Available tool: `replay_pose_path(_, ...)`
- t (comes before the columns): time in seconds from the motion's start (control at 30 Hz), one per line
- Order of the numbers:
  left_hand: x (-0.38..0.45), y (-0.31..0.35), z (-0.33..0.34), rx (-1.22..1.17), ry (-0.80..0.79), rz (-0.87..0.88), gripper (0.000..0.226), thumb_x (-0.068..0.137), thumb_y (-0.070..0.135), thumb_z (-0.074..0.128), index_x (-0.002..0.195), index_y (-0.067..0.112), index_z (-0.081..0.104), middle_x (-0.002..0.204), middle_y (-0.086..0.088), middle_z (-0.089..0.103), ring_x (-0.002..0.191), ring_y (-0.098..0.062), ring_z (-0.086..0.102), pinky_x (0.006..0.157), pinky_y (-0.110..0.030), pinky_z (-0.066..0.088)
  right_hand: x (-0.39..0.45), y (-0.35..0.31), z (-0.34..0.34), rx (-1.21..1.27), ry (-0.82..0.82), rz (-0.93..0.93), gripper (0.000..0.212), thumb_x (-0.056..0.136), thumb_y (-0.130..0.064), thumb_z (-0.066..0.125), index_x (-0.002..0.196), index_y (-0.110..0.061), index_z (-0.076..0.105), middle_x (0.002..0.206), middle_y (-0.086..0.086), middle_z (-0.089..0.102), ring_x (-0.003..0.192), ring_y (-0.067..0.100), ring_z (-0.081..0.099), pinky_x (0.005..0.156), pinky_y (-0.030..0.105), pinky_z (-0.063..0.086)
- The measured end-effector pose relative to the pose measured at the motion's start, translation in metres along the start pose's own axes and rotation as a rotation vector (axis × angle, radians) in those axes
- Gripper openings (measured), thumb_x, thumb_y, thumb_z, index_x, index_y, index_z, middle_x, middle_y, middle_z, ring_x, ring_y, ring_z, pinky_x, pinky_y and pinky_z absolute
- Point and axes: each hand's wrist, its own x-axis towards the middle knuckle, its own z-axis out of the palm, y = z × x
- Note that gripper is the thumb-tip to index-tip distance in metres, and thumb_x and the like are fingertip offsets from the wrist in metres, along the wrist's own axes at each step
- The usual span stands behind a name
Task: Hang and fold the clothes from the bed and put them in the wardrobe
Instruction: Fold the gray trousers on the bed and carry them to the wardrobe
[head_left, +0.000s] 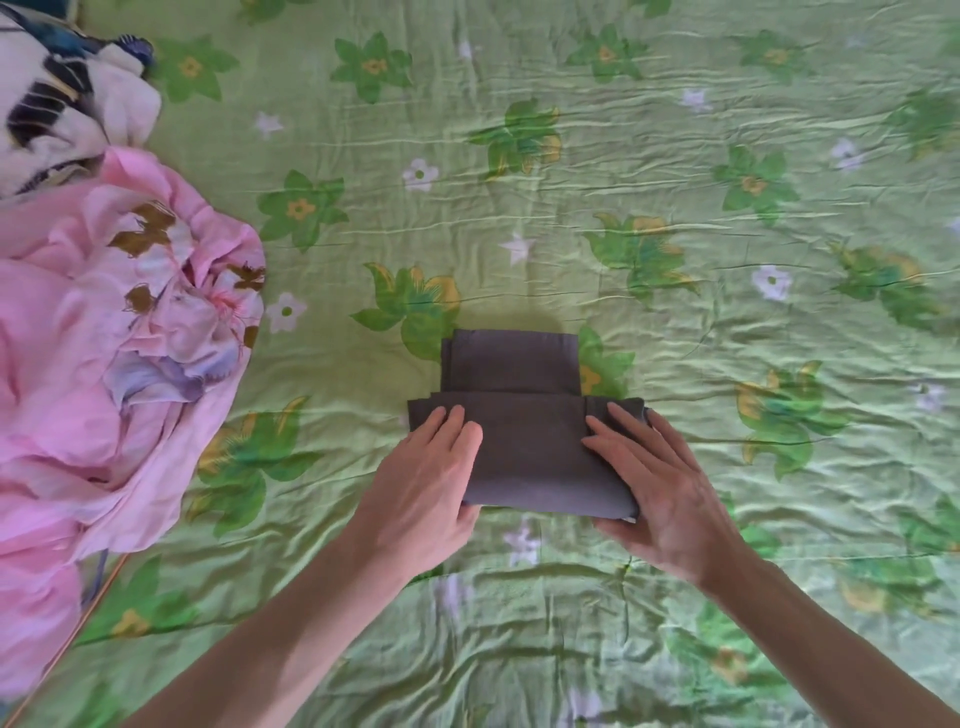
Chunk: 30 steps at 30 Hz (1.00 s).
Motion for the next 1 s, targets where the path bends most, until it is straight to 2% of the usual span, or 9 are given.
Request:
replay_pose_path(0.1,-0.013,-0.007,-0.014,-0.151,0.044,0.002,0.042,0.084,0.027,0.072,0.123,0.012,0.067,0.133,0.001,0.064,0.106,-0.023,0.070,0.085,-0.033,0.059,-0.005,-0.005,-0.015,0.232,0.020,0.078,0.073,0.076,-0.035,0.085,0.143,-0.018,0.061,0.148,-0.001,0.060,0.142,0.020,0.054,0.123,0.043,0.034)
replay_pose_path(0.17,-0.021,-0.011,-0.024,-0.271,0.046,-0.032,0.041,0.078,0.037,0.066,0.117,0.025,0.069,0.106,0.013,0.067,0.077,-0.009,0.065,0.065,-0.024,0.050,-0.008,-0.008,-0.027,0.448,-0.003,0.205,0.075,0.075,-0.041,0.083,0.145,-0.030,0.057,0.140,-0.014,0.066,0.128,0.010,0.063,0.111,0.033,0.047)
replay_pose_path(0.3,-0.028,-0.027,-0.021,-0.647,0.087,-0.166,0.041,0.080,0.040,0.076,0.117,0.036,0.058,0.079,0.010,0.071,0.062,-0.009,0.068,0.045,-0.024,0.047,-0.006,-0.017,-0.039,0.612,0.060,0.417,0.074,0.069,-0.059,0.088,0.132,-0.041,0.054,0.103,-0.022,0.076,0.089,-0.001,0.074,0.074,0.014,0.056)
replay_pose_path(0.43,-0.010,-0.024,0.000,-1.107,0.202,-0.446,0.052,0.085,0.046,0.086,0.122,0.029,0.055,0.100,0.006,0.075,0.089,-0.006,0.073,0.070,-0.026,0.060,0.013,-0.024,-0.028,0.473,0.160,0.625,0.070,0.071,-0.073,0.075,0.125,-0.037,0.049,0.088,-0.010,0.071,0.070,0.008,0.070,0.056,0.032,0.059)
replay_pose_path(0.53,0.015,-0.013,0.016,-1.140,0.346,-0.633,0.043,0.095,0.047,0.075,0.125,0.025,0.053,0.107,0.013,0.068,0.096,0.002,0.068,0.079,-0.023,0.054,0.039,-0.025,-0.016,0.544,0.212,0.734,0.075,0.081,-0.068,0.069,0.141,-0.035,0.039,0.114,-0.001,0.069,0.101,0.023,0.072,0.078,0.045,0.062)
replay_pose_path(0.7,0.045,0.002,0.029,-0.680,0.429,-0.739,0.060,0.104,0.043,0.060,0.149,0.007,0.042,0.141,-0.011,0.055,0.133,-0.033,0.051,0.109,-0.046,0.045,0.069,-0.021,0.012,0.361,0.169,0.777,0.086,0.101,-0.056,0.055,0.167,-0.024,0.009,0.168,0.006,0.029,0.153,0.026,0.031,0.121,0.049,0.034)
replay_pose_path(0.77,0.046,0.005,0.027,-0.360,0.489,-0.646,0.063,0.107,0.037,0.056,0.156,0.003,0.038,0.156,-0.021,0.042,0.147,-0.038,0.038,0.119,-0.052,0.036,0.073,-0.022,0.016,0.138,0.179,0.708,0.079,0.107,-0.053,0.043,0.168,-0.020,0.007,0.173,0.006,0.016,0.159,0.024,0.017,0.127,0.049,0.024)
replay_pose_path(0.9,0.056,0.004,0.035,-0.016,0.416,-0.151,0.058,0.113,0.037,0.034,0.163,0.007,0.034,0.172,-0.014,0.028,0.161,-0.031,0.019,0.131,-0.051,0.019,0.078,-0.026,0.022,-0.119,0.139,0.389,0.069,0.109,-0.056,0.028,0.167,-0.020,0.019,0.175,0.002,0.013,0.162,0.021,0.003,0.131,0.045,0.005)
replay_pose_path(1.0,0.060,-0.005,0.051,0.100,0.316,-0.031,0.059,0.113,0.041,0.030,0.165,0.011,0.032,0.172,-0.012,0.029,0.162,-0.031,0.019,0.131,-0.050,0.017,0.075,-0.022,0.036,-0.160,0.061,0.243,0.068,0.107,-0.062,0.029,0.165,-0.026,0.029,0.173,0.000,0.020,0.162,0.022,0.009,0.131,0.049,0.011)
